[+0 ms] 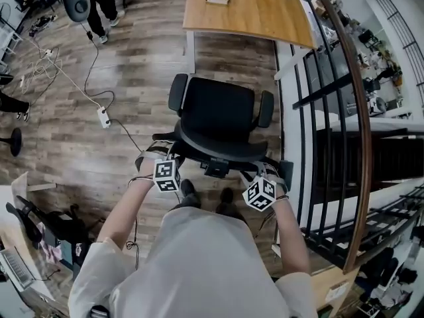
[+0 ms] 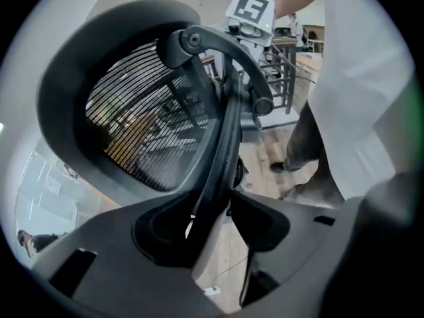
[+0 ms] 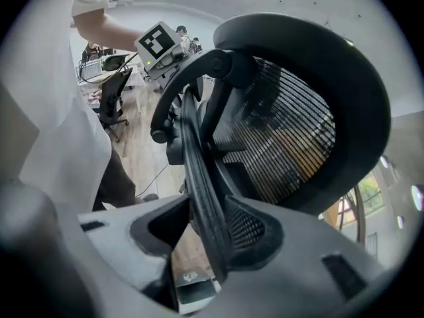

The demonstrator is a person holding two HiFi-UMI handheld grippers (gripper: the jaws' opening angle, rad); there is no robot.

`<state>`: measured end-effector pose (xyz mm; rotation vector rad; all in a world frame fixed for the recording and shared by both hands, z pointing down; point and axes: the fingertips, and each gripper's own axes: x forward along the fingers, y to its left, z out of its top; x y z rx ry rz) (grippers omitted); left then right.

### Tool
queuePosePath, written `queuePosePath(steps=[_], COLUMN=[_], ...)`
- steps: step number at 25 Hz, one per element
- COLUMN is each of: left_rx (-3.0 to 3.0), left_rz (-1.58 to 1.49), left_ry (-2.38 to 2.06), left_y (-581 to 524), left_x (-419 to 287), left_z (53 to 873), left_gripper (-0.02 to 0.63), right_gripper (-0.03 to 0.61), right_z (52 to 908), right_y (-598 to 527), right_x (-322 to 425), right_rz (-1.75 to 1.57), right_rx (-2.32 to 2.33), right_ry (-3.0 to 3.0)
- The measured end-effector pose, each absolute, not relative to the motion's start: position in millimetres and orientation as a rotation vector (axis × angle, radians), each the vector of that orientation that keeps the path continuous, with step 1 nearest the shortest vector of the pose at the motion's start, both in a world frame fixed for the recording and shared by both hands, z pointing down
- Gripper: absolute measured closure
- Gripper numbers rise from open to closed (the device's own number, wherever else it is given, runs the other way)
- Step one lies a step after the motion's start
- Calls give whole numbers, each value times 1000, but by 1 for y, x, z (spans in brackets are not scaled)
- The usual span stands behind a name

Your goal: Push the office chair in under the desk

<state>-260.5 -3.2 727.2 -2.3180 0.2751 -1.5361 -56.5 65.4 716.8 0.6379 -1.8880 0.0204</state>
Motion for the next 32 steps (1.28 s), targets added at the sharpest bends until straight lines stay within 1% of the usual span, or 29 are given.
queuePosePath(steps=[7,17,32], left_rx=[-2259,-2296,-2264], left_rz=[-1514,-1511,-1509], left_ry=[243,180,224], left_y=[-8,-6,-23], left_x=[-257,-252,-251], left_z=[733,736,736], left_gripper=[445,445,425], right_gripper=[422,400,394], right_z=[725,729,731], right_y=[64,57,48], right_x=[-51,-48,-47], right_rz=[-65,-29,-27], right_rx=[679,711,747], right_ry=[-1832,-1772,-1746])
